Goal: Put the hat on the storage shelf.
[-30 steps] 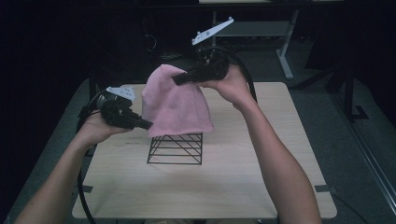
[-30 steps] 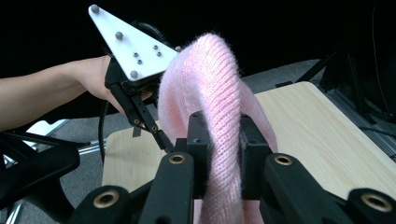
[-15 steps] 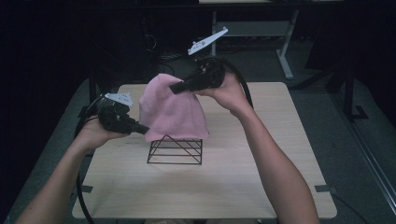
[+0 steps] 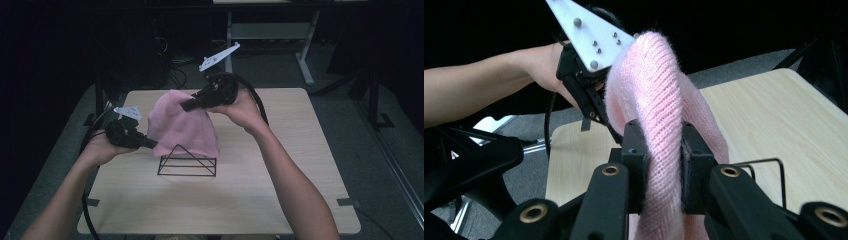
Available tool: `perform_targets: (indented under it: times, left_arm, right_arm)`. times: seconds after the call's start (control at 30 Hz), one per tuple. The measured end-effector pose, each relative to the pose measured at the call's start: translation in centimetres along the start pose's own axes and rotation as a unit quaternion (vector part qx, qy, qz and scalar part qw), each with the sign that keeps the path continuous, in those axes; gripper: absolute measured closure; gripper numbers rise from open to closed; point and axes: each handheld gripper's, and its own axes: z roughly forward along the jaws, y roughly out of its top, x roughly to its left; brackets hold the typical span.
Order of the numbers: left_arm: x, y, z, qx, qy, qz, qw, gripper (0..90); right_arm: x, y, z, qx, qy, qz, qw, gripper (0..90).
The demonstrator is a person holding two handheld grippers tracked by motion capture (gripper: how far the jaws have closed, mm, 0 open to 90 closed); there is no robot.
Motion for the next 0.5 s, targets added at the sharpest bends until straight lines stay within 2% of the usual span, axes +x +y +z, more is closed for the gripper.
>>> perform_targets:
  times: [0.3,0.37,0.5]
  left_arm:
    - [0.1,-1.1,0.8,0.012,0.009,-0.004,0.9999,82.7]
    - [0.1,-1.3,1.1,0.02,0.012,0.001,0.9997,82.7]
    - [0.1,-1.8,1.7,0.025,0.011,-0.001,0.9996,82.7]
  right_arm:
    - [-0.3,-1.2,1.1,0.004,0.015,0.008,0.9999,76.0]
    - [-0.4,-1.5,1.4,0.004,0.018,0.008,0.9998,75.9]
    - [-0.5,-2.2,1.8,0.009,0.028,0.019,0.9994,75.6]
